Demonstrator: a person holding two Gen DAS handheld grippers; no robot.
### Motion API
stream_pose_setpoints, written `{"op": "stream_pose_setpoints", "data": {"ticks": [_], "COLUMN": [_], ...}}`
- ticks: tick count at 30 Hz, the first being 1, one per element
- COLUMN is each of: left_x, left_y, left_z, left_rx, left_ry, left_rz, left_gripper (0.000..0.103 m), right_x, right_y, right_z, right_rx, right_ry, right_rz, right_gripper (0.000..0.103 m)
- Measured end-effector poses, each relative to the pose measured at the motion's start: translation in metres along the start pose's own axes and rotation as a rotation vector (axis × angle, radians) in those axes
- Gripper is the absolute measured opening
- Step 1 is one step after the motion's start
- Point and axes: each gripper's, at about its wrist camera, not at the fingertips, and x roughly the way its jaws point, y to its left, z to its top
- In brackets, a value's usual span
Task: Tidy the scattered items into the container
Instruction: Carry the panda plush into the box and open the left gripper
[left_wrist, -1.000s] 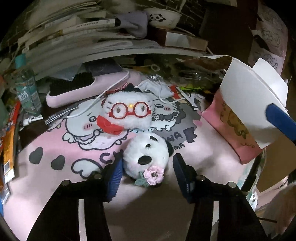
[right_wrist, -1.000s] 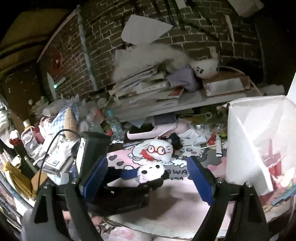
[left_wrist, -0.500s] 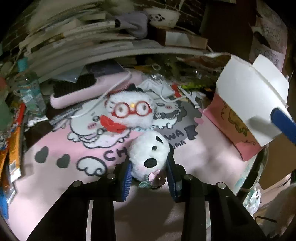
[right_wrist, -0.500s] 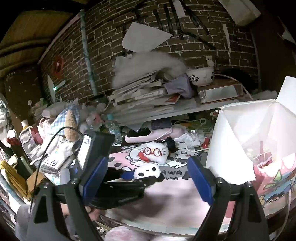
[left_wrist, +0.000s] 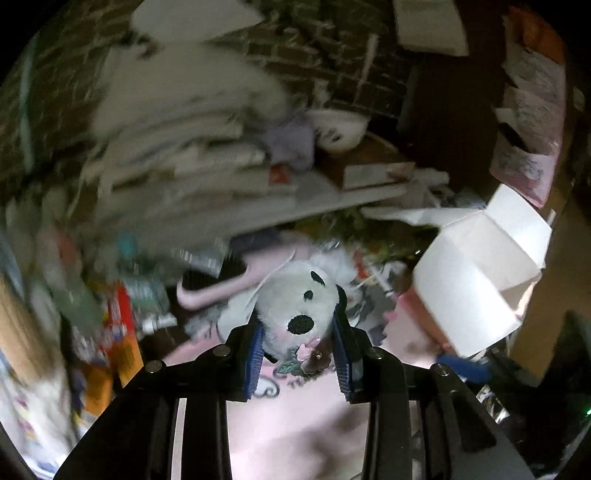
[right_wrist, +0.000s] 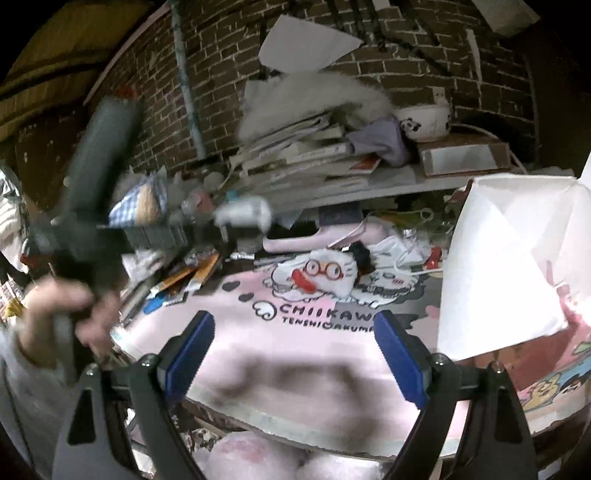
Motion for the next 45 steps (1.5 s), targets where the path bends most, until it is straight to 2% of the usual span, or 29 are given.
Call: {"op": "stream_pose_setpoints", "data": {"ticks": [3,6,9,15,18,22,28,35,36,39,40,45], "left_x": [-0.004,0.001,0.011,0.046,0.067,0.096,0.123,0.129,0.129,0.127,0.124,0.113], "left_y": [-0.025,-0.060,-0.105,-0.188,-0.216,-0.237,-0.246,-0.257,-0.260,-0.265,-0.265,-0.256], "left_z": [0.023,0.046,0.064,0.089,0.093,0.091,0.081,0.075,0.075,0.078,0.080,0.086], "left_rx": [0.060,0.134,0.250,0.425,0.471,0.504,0.516,0.513,0.518,0.532,0.538,0.550], "left_ry": [-0.010,0.006,0.038,0.165,0.240,0.352,0.473,0.491,0.488,0.460,0.442,0.384], "left_rz": [-0.030,-0.094,-0.149,-0.268,-0.289,-0.292,-0.255,-0.313,-0.315,-0.293,-0.281,-0.241], "left_gripper": [0.028,0.028,0.028,0.028,0.028,0.028,0.031,0.032,0.038,0.076,0.083,0.087], "right_x": [0.005,0.006,0.006,0.006,0.007,0.007,0.007,0.005,0.005,0.005,0.005,0.005], "right_y": [-0.001,-0.007,-0.012,-0.019,-0.023,-0.026,-0.030,-0.033,-0.034,-0.035,-0.035,-0.036], "right_z": [-0.004,-0.007,-0.009,-0.020,-0.026,-0.032,-0.036,-0.036,-0.036,-0.037,-0.037,-0.037], "right_rx": [-0.001,0.015,0.034,0.049,0.061,0.071,0.090,0.112,0.114,0.115,0.117,0.119], "right_ry": [0.013,0.017,0.024,0.039,0.055,0.066,0.070,0.065,0.065,0.066,0.067,0.067], "right_rz": [-0.009,-0.007,-0.003,-0.008,-0.001,0.007,0.018,0.022,0.023,0.023,0.024,0.023], "right_gripper": [0.087,0.087,0.087,0.087,0.087,0.087,0.087,0.087,0.087,0.087,0.087,0.087]}}
